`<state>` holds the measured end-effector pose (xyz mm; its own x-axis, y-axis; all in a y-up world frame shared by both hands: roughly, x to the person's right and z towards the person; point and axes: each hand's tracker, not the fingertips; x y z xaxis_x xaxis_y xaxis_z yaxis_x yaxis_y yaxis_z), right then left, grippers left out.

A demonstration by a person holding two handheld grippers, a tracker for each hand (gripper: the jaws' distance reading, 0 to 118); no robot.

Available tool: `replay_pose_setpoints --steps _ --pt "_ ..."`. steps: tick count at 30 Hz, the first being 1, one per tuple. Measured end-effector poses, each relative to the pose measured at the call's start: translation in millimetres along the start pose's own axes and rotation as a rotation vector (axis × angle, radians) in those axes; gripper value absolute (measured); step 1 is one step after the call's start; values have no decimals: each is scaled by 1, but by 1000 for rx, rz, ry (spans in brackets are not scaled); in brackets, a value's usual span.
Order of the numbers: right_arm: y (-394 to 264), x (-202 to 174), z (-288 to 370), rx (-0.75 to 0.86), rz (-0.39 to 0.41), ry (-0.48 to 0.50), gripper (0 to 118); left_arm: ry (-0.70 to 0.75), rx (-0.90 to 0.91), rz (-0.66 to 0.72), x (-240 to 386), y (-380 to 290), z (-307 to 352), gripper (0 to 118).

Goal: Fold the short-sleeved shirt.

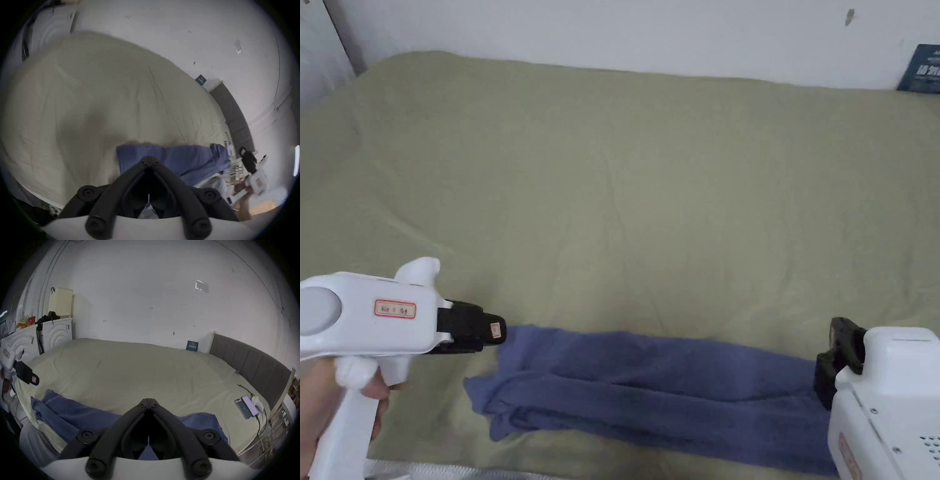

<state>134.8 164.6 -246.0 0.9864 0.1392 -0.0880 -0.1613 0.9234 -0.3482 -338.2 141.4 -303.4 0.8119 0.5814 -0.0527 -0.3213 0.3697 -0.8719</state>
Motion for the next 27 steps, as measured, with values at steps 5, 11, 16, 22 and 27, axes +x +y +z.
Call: replay_pose_setpoints --steps 5,11,16,22,27 --pt "0 -11 -5 -6 2 16 0 -84 -76 44 -33 3 -6 0" --pt "4 -17 -9 -22 -6 41 0 -214 -109 151 -51 -4 -17 38" --pt "3 -18 -10 -35 -11 51 0 -272 -143 209 -63 -10 -43 114" --pt "3 -19 -8 -26 -17 46 0 -351 -167 221 -52 -18 -72 113" --pt "4 -18 -8 -27 -20 60 0 -341 -153 218 -33 -24 -77 99"
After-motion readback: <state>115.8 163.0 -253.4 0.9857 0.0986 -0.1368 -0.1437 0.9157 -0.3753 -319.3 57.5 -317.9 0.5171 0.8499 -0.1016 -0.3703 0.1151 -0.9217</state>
